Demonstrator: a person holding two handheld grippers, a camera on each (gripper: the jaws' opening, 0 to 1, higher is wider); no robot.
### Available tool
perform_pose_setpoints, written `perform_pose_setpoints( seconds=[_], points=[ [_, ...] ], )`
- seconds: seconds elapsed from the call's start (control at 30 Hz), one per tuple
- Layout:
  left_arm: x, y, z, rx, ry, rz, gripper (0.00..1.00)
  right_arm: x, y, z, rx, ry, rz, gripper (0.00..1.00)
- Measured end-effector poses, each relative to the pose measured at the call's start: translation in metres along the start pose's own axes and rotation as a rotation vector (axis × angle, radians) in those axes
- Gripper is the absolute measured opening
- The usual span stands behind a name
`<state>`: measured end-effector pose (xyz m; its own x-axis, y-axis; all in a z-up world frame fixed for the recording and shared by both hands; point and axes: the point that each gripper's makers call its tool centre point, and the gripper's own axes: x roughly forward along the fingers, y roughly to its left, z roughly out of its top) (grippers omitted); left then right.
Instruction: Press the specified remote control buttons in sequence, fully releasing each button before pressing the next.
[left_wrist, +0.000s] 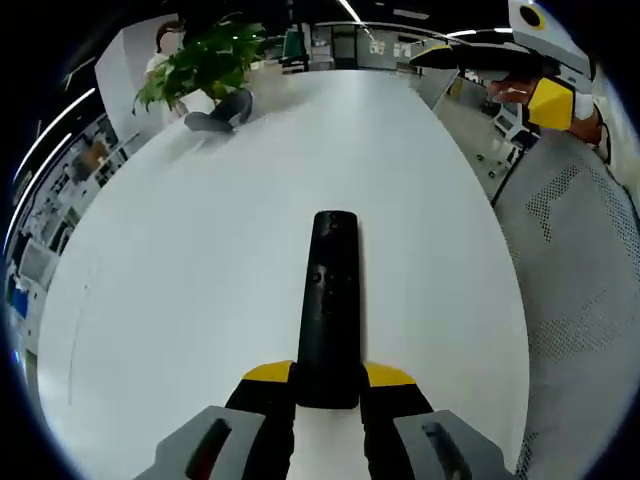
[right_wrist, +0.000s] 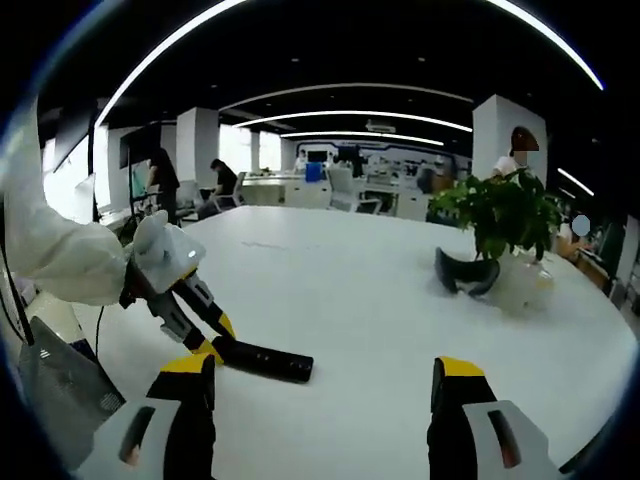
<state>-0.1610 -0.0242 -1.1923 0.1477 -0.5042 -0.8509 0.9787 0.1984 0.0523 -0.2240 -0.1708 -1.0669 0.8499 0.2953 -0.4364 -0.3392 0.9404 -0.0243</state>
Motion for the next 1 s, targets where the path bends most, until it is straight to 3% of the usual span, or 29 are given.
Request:
perform_pose_setpoints(
  seconds=[0.4,1.0],
  points=[
    [-0.005,0.051,0.001,0.062,0.039,0.039,0.24,0.001,-0.001,-0.003,0.000,0.017,-0.005,0.88],
    [0.000,0.105,0.001,0.090,0.071,0.062,0.24,0.002,-0.001,-0.007,-0.001,0.047,-0.010,0.87]
  ],
)
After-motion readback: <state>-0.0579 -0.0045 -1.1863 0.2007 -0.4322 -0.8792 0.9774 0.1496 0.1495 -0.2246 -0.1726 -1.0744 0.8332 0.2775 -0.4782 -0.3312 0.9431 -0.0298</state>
